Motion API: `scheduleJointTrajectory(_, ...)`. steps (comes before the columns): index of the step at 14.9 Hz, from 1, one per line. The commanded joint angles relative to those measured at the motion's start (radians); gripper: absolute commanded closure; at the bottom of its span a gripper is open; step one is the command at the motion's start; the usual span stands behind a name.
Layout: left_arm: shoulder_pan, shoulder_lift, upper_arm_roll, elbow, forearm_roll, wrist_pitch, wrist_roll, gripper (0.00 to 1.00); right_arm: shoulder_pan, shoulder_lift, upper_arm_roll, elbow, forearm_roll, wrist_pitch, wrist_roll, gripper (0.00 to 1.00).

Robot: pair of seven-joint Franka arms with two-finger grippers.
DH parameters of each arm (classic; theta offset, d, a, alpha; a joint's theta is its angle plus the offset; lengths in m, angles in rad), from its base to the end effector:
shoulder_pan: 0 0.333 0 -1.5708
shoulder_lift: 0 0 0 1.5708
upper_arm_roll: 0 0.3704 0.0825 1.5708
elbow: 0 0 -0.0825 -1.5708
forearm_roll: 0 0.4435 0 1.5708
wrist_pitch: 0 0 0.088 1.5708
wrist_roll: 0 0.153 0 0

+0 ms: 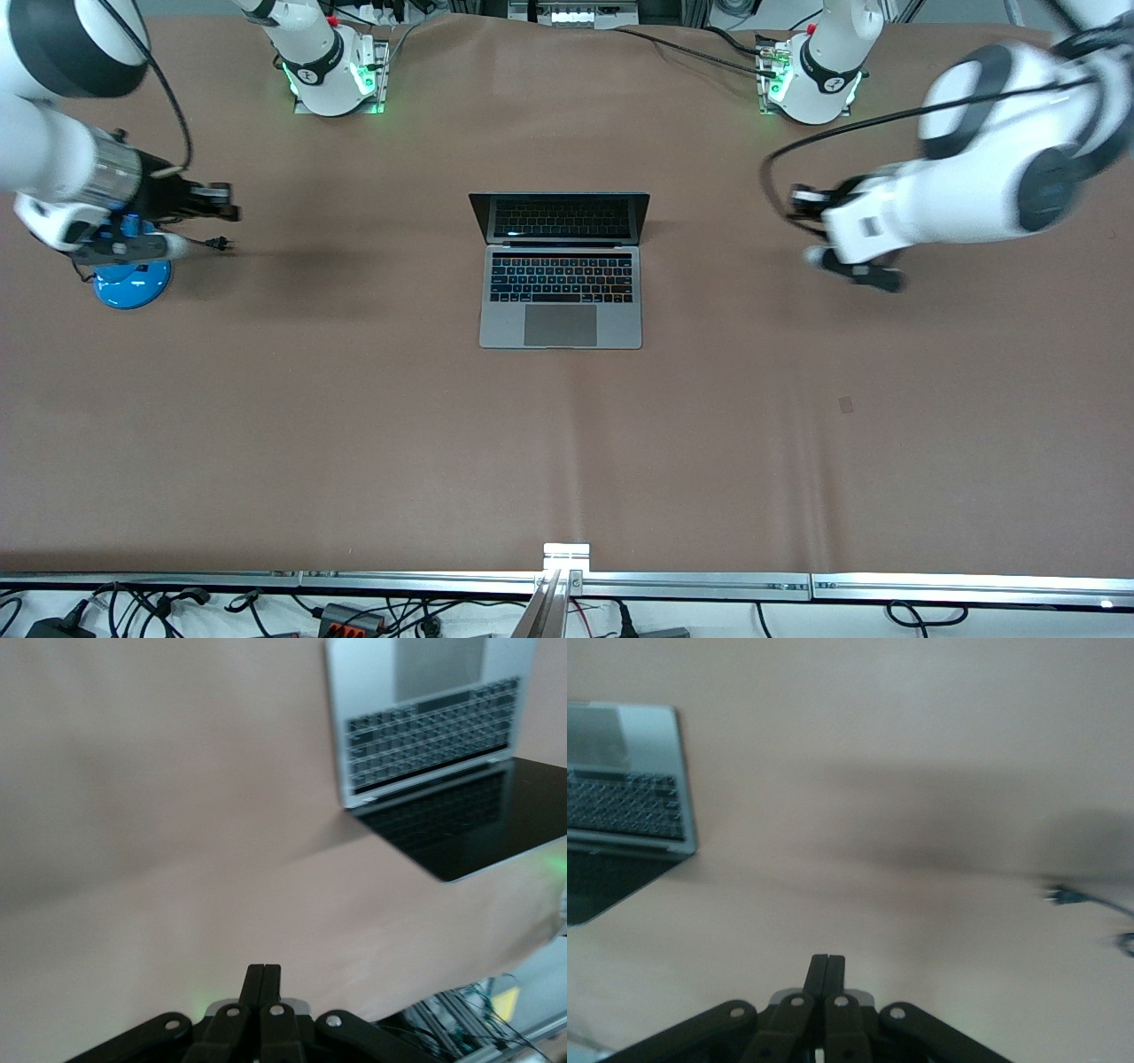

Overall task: Close laptop with both arms from behind
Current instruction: 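Move both grippers toward the laptop lid's back edge behind the screen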

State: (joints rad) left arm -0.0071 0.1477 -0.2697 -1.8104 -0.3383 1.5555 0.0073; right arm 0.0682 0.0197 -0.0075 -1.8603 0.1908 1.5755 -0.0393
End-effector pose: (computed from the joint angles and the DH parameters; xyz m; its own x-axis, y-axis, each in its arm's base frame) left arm 0.5665 -0.2083 0.4341 0.8815 -0.2758 -0.3831 -0.1391 -0.9273 0.3475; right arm 0.5735 0.0639 0.4756 0.9515 0.0955 -0.2926 0.0394 -0.9806 -0.1922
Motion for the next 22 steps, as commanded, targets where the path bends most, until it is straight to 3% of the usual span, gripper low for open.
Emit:
scheduleJointTrajectory(1,0.015,-0.057,-0.116,-0.148,-0.060,0.102,-0.078,1.00,0.070,-0.020,-0.002,-0.115,0.071,-0.005,-0.014,1.00)
scheduleJointTrajectory(4,0.015,-0.069,-0.213,-0.242,-0.117,0.181,-0.079,1.00,0.204,-0.017,-0.003,-0.230,0.186,0.014,-0.010,1.00)
scheduleJointTrajectory(7,0.016,-0.131,-0.307,-0.392,-0.197,0.354,-0.081,1.00,0.353,-0.021,-0.002,-0.284,0.234,0.093,0.085,1.00)
scheduleJointTrajectory(12,0.010,-0.108,-0.442,-0.440,-0.209,0.537,-0.184,1.00,0.603,0.006,-0.003,-0.392,0.263,0.337,0.249,1.00)
scheduleJointTrajectory(16,0.010,-0.056,-0.447,-0.440,-0.209,0.607,-0.185,1.00,0.630,0.074,-0.003,-0.364,0.263,0.487,0.320,1.00)
scheduleJointTrajectory(22,0.009,0.064,-0.438,-0.394,-0.191,0.713,-0.182,1.00,0.624,0.121,-0.005,-0.297,0.260,0.605,0.372,1.00)
